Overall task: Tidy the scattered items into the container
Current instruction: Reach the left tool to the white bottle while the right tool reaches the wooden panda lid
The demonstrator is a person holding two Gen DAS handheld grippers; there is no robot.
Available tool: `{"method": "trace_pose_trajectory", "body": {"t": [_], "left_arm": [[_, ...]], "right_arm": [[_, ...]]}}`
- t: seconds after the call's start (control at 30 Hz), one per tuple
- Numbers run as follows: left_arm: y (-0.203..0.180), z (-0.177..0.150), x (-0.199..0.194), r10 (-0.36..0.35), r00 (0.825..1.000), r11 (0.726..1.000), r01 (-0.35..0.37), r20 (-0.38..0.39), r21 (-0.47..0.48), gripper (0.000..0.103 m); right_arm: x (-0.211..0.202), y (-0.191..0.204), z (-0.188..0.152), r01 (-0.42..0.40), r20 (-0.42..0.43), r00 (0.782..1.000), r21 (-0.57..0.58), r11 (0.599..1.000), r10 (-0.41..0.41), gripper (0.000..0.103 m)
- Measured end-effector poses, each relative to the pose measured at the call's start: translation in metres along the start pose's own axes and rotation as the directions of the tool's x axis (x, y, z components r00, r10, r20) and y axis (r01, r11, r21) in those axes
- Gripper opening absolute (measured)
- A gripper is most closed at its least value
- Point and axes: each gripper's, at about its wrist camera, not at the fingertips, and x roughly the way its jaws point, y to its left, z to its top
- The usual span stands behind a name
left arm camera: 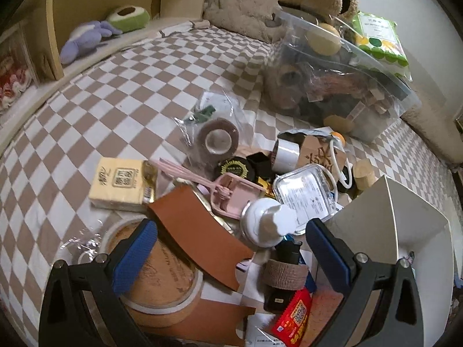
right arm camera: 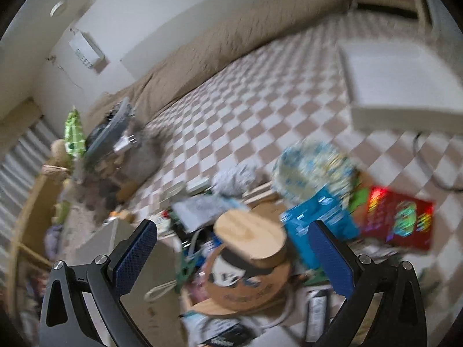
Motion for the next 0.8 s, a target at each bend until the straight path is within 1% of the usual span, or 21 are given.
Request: {"method": "trace_pose_trajectory", "body": {"t": [0.07, 0.1, 0.27, 0.4, 0.47, 0.57, 0.7, 0.8], "left_arm": [[0.0, 0.0, 0.003, -0.034, 0.999, 0.999, 0.034, -0.017, -0.005, 0.103], [0.0, -0.001, 0.004, -0.044, 0.999, 0.999, 0.043, -0.023, -0.005, 0.103], [-0.005, -0.003, 0.01, -0.024, 0.999, 0.999, 0.025, -0.042, 0.02, 0.103], [-0.008, -0.004, 0.015, -0.015, 0.998, 1.0, 0.016, -0.056, 0.027, 0.103], [-0.009, -0.005, 0.016, -0.01, 0.998, 0.999, 0.012, -0.06, 0.033, 0.103], [-0.012, -0.006, 0.018, -0.002, 0.998, 0.999, 0.005, -0.066, 0.046, 0.103], [-0.015, -0.007, 0.02, 0.005, 0.998, 0.998, 0.0, -0.07, 0.06, 0.103], [-0.018, -0.009, 0.021, 0.011, 0.997, 0.997, -0.006, -0.075, 0.075, 0.103]], "right_arm": [[0.005, -0.004, -0.001, -0.039, -0.031, 0.999, 0.034, 0.999, 0.041, 0.103], [0.008, -0.005, -0.002, -0.044, -0.046, 0.998, 0.047, 0.998, 0.047, 0.103], [0.022, -0.01, -0.005, 0.0, -0.1, 0.995, 0.066, 0.998, 0.006, 0.103], [0.038, -0.006, -0.007, 0.034, -0.139, 0.99, 0.034, 0.999, -0.029, 0.103], [0.045, -0.001, -0.008, 0.072, -0.147, 0.987, 0.002, 0.997, -0.071, 0.103], [0.058, 0.01, -0.01, 0.168, -0.144, 0.974, -0.07, 0.983, -0.177, 0.103], [0.076, 0.022, -0.014, 0.285, -0.138, 0.943, -0.139, 0.948, -0.304, 0.103], [0.09, 0.024, -0.017, 0.373, -0.123, 0.911, -0.168, 0.913, -0.395, 0.103]]}}
